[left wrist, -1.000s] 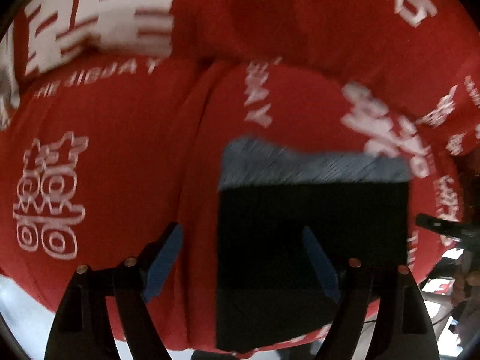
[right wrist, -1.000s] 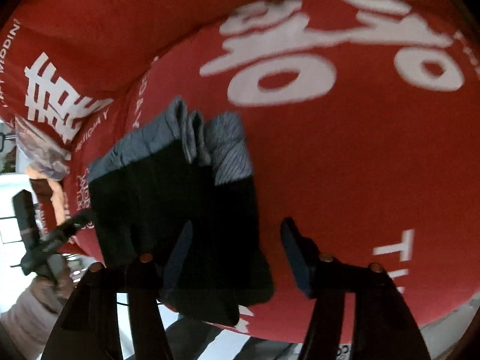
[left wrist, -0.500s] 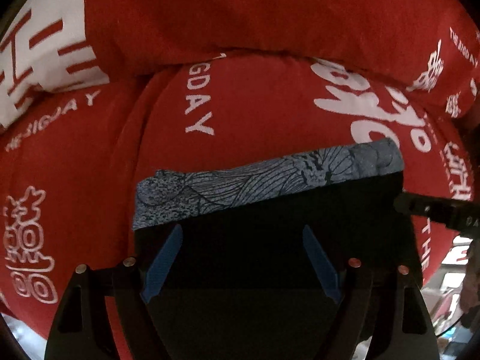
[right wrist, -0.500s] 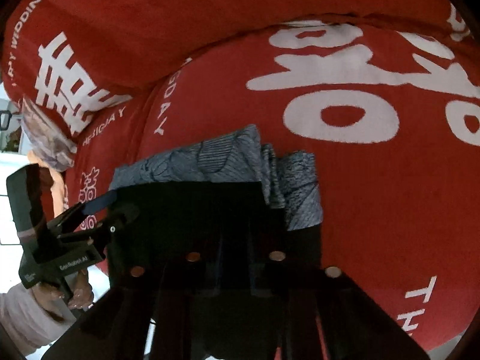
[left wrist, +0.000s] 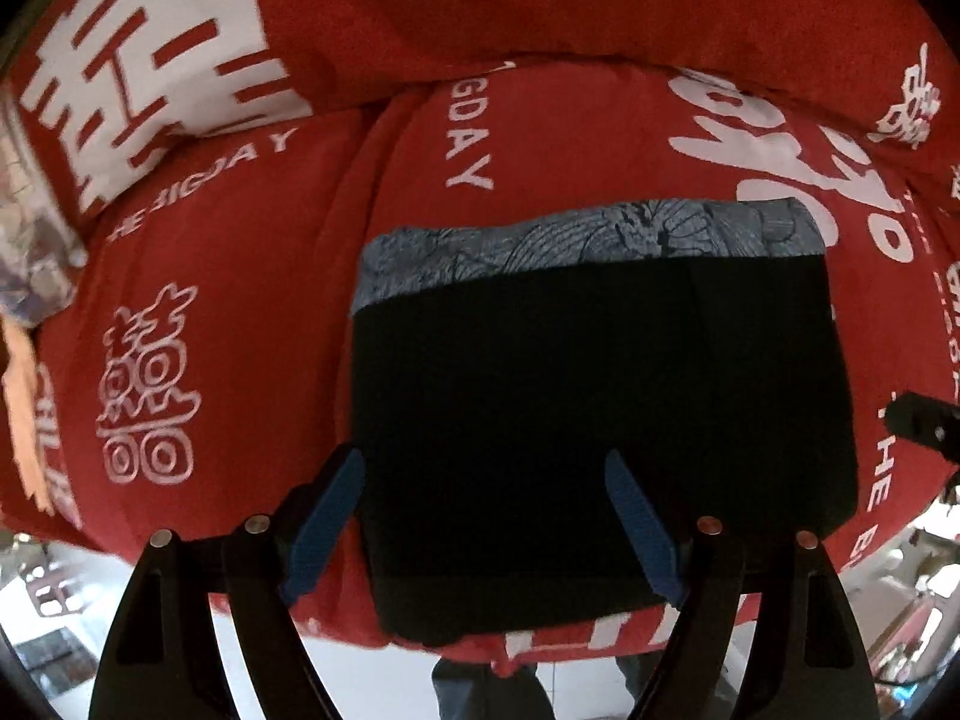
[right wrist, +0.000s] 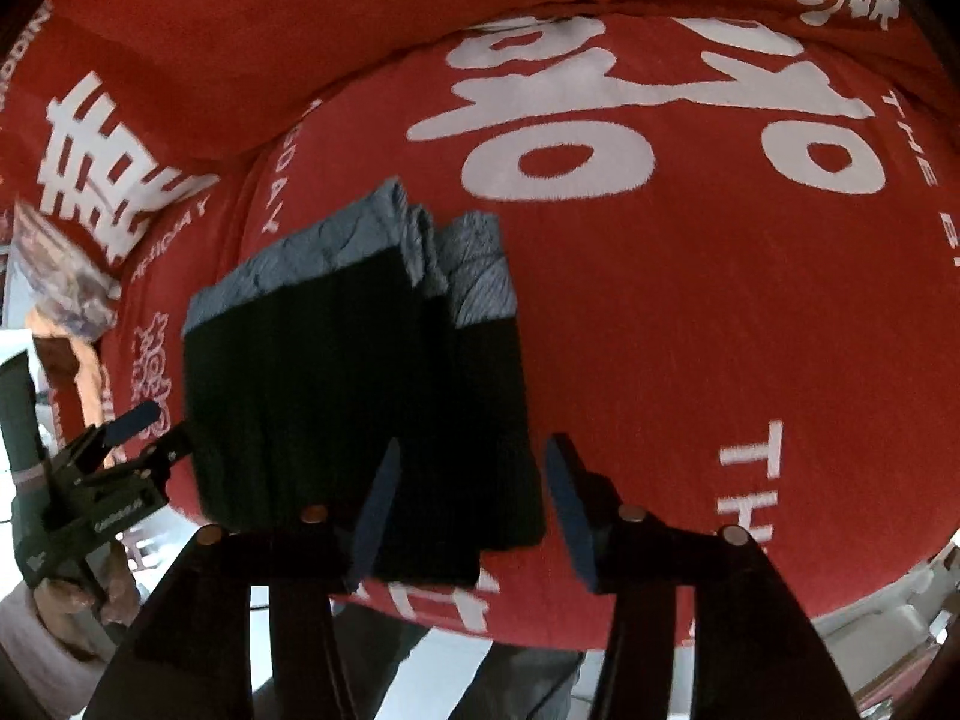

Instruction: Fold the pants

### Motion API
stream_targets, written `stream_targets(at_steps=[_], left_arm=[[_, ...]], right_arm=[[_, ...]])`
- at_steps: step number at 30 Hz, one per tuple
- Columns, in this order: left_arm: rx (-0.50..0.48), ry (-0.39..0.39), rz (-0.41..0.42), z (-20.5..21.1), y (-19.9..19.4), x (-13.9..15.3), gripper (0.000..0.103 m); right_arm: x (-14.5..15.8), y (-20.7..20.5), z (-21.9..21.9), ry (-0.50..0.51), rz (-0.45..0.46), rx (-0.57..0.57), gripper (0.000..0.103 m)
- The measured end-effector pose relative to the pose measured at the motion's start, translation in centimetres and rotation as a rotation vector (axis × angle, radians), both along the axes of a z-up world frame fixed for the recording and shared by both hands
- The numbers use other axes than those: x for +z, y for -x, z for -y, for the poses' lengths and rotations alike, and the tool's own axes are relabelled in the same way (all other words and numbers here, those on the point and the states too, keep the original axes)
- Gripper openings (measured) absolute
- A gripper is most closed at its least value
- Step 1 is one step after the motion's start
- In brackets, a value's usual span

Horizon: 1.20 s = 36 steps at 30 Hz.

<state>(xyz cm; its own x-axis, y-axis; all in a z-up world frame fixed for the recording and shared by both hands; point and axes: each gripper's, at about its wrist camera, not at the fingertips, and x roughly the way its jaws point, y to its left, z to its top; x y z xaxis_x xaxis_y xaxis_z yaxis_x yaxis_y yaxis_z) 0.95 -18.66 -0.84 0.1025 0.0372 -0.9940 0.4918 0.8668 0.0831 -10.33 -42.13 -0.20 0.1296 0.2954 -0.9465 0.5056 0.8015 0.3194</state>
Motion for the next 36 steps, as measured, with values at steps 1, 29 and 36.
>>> stream_targets(at_steps=[1, 29, 36], left_arm=[[0.013, -0.006, 0.005, 0.1, 0.4, 0.4, 0.084], [0.013, -0.048, -0.027, -3.9, 5.5, 6.1, 0.103], [0.025, -0.024, -0.008, -4.5, 4.5, 6.9, 0.103]], right_arm=[[0.3, 0.4, 0.0, -0.006, -0.006, 0.004, 0.056], [7.7, 3.2, -8.3, 0.162, -0.034, 0.018, 0.103], [8.9, 2.4, -9.2, 0.237, -0.067, 0.042, 0.103]])
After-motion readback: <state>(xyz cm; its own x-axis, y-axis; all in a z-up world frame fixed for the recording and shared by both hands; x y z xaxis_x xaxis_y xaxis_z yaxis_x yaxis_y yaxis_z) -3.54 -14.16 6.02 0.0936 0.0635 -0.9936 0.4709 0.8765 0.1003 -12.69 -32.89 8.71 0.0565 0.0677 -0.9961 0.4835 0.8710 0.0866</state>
